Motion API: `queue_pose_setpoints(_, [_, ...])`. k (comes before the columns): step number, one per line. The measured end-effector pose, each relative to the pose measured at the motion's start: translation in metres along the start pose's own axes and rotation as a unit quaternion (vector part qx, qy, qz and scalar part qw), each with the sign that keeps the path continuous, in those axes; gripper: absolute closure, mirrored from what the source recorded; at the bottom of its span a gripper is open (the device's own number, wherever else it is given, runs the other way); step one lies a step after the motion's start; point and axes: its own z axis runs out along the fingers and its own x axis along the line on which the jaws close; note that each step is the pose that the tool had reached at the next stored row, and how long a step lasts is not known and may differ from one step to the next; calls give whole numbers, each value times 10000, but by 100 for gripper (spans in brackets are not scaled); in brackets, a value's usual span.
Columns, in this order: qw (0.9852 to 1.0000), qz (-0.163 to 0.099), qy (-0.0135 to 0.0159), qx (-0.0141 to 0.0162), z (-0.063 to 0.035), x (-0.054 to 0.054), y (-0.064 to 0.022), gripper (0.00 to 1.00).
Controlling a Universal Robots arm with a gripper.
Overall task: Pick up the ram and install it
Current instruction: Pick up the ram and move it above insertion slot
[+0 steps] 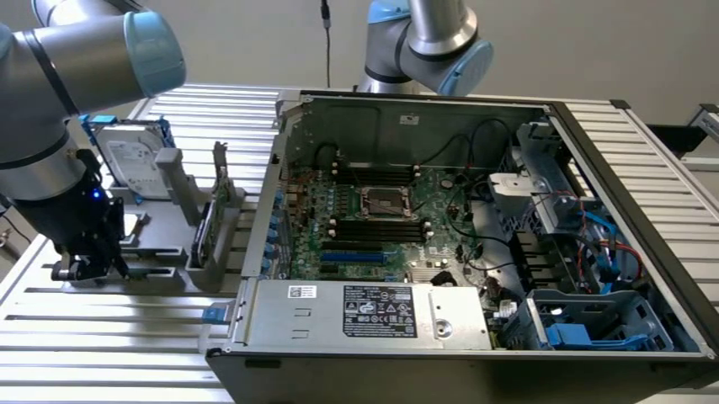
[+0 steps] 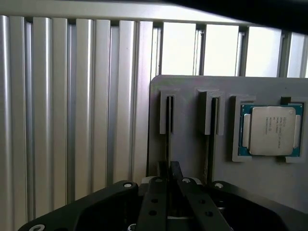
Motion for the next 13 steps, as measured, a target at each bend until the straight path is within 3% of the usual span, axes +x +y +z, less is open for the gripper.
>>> queue_pose_setpoints(6, [10000, 1, 1, -2, -97, 1, 2, 86])
queue_pose_setpoints(13, [10000, 1, 1, -2, -345, 4, 2, 86])
